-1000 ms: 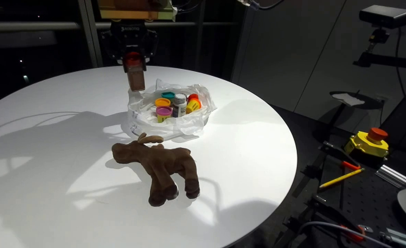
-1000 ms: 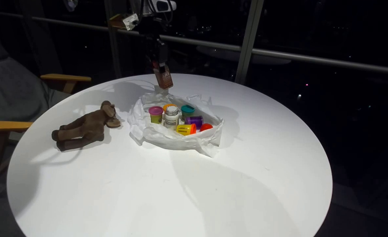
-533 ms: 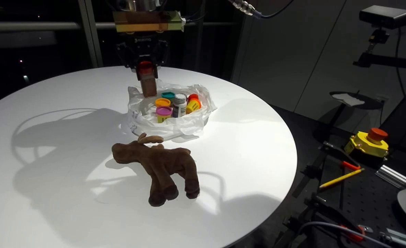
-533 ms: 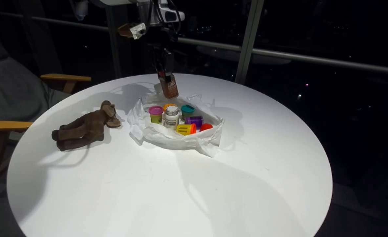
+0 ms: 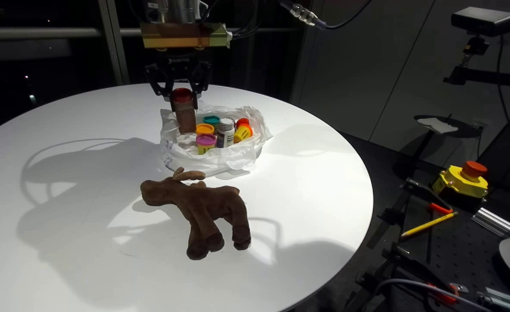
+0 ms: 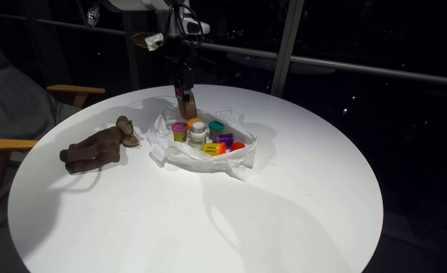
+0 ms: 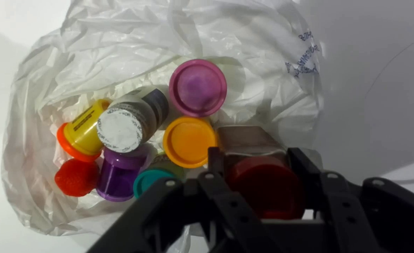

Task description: Put all the objects on the table into the white plastic bag

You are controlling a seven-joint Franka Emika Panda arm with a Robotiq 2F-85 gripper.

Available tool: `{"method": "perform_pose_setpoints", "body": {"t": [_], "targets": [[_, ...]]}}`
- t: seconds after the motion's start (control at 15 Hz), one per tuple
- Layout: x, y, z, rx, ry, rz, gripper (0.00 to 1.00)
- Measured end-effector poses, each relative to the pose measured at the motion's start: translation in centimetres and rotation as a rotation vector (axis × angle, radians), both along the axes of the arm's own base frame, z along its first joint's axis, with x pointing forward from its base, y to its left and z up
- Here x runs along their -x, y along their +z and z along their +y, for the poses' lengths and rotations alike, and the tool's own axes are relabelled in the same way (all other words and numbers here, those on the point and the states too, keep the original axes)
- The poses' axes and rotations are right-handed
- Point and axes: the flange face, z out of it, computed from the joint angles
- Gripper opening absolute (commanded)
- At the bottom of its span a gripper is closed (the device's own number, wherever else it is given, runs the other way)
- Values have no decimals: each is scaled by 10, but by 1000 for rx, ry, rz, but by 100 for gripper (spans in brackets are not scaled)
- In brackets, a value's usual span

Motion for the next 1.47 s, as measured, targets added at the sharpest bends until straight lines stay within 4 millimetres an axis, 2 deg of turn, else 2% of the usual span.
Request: {"method": "perform_pose_setpoints", "body": {"t": [0.27, 0.8, 0.87, 0.93, 1.0, 1.13, 1.27, 1.47], "targets": [[2, -8, 6, -14, 7, 14, 21], [-4, -36, 2, -21, 75, -29, 22], [-5, -39, 1, -21, 84, -28, 26], [-5, -41, 1, -20, 92, -26, 54], [-5, -42, 0, -20, 100, -26, 71], [-5, -43, 0, -21, 118, -28, 87], [-6, -41, 1, -23, 129, -38, 100], [-7, -26, 7, -28, 144, -78, 100]]}}
